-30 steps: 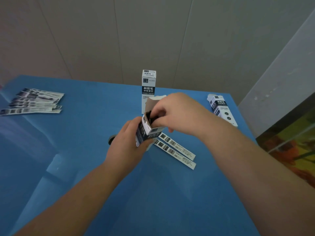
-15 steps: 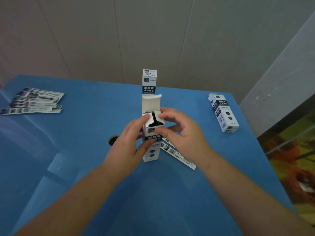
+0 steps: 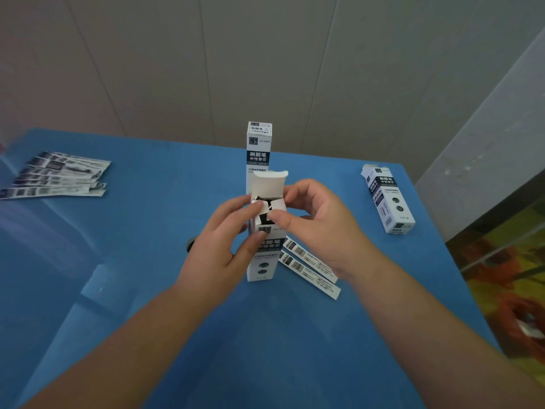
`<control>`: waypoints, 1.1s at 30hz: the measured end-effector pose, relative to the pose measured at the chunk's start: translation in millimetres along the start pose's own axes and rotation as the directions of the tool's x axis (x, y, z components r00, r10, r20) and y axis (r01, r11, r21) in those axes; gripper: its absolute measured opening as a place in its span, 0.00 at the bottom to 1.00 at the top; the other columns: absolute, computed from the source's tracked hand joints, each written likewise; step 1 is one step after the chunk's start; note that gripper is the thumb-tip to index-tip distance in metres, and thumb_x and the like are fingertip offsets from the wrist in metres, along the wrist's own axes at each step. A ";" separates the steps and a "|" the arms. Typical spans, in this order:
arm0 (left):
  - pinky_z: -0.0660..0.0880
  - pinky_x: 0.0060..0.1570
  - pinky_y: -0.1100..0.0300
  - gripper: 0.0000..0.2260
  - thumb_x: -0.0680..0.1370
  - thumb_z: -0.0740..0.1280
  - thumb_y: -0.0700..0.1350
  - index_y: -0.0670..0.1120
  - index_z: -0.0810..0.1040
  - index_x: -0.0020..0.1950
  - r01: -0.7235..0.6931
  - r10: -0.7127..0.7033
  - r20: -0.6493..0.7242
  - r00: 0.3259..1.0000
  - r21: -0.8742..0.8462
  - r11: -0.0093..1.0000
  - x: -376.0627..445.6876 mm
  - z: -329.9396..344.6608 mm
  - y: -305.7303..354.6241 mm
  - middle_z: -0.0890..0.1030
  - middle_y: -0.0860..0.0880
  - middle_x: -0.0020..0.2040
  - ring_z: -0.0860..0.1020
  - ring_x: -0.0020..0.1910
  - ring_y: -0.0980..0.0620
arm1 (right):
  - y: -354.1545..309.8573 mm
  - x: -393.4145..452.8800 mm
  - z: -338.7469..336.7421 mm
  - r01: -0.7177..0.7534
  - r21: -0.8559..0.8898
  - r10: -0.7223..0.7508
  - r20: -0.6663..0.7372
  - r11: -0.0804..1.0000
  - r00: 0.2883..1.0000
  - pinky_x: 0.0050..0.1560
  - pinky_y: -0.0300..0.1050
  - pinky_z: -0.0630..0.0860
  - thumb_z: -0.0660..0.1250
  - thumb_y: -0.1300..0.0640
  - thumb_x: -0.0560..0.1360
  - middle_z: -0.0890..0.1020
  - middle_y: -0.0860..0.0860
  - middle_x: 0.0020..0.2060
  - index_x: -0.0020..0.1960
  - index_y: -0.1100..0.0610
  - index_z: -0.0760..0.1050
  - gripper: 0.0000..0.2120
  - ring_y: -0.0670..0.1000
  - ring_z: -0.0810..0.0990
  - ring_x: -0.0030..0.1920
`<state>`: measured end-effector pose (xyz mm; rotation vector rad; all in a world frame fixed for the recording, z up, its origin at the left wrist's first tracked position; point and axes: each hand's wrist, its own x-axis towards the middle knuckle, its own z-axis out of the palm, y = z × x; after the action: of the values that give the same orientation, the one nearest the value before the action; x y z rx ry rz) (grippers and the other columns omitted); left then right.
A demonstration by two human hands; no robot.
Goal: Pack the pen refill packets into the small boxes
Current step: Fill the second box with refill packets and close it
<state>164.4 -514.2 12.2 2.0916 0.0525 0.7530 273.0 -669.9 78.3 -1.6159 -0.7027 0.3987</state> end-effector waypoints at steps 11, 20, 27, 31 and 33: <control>0.77 0.62 0.51 0.15 0.80 0.66 0.49 0.56 0.75 0.67 -0.081 0.081 -0.046 0.996 0.006 0.997 10.3 -4.1 9.6 0.73 0.57 0.69 0.75 0.69 0.52 | -7.4 5.1 -17.7 0.164 -0.147 -0.143 0.142 0.975 0.979 0.53 0.44 0.82 0.75 0.60 0.75 0.83 0.43 0.56 0.50 0.42 0.84 0.12 0.46 0.82 0.59; 0.76 0.59 0.65 0.13 0.81 0.64 0.48 0.54 0.78 0.65 -0.071 0.068 -0.066 0.995 -0.032 0.997 13.6 -7.2 14.3 0.75 0.58 0.67 0.77 0.64 0.57 | -2.8 0.9 -22.5 0.101 -0.058 -0.087 0.214 0.993 0.973 0.56 0.53 0.83 0.78 0.54 0.71 0.80 0.46 0.64 0.58 0.46 0.83 0.16 0.49 0.85 0.56; 0.75 0.60 0.64 0.13 0.81 0.65 0.52 0.56 0.76 0.66 -0.052 0.049 -0.038 0.998 -0.070 0.996 15.3 -11.6 17.6 0.75 0.59 0.67 0.77 0.65 0.56 | 1.5 -0.9 -15.2 0.171 -0.046 -0.162 0.168 0.984 0.973 0.57 0.49 0.82 0.74 0.58 0.75 0.81 0.46 0.62 0.56 0.43 0.83 0.14 0.49 0.83 0.61; 0.76 0.58 0.65 0.12 0.81 0.64 0.50 0.54 0.78 0.64 -0.054 0.051 -0.041 0.998 -0.067 0.996 17.2 -11.8 18.0 0.76 0.56 0.65 0.78 0.64 0.56 | 1.5 -1.7 -13.7 0.177 -0.068 -0.165 0.155 0.982 0.974 0.56 0.48 0.82 0.73 0.58 0.75 0.80 0.45 0.61 0.54 0.47 0.82 0.10 0.50 0.84 0.57; 0.75 0.58 0.67 0.11 0.81 0.64 0.50 0.54 0.78 0.63 -0.056 0.053 -0.042 0.998 -0.072 0.996 17.6 -11.8 18.7 0.76 0.57 0.64 0.78 0.63 0.57 | 2.4 -1.5 -14.4 0.157 -0.083 -0.143 0.156 0.984 0.977 0.57 0.52 0.82 0.73 0.58 0.75 0.80 0.45 0.62 0.54 0.48 0.82 0.09 0.51 0.86 0.54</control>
<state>168.2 -511.6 40.1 2.0160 -0.0105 0.8177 281.4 -682.0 78.3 -1.6208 -0.9644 0.3831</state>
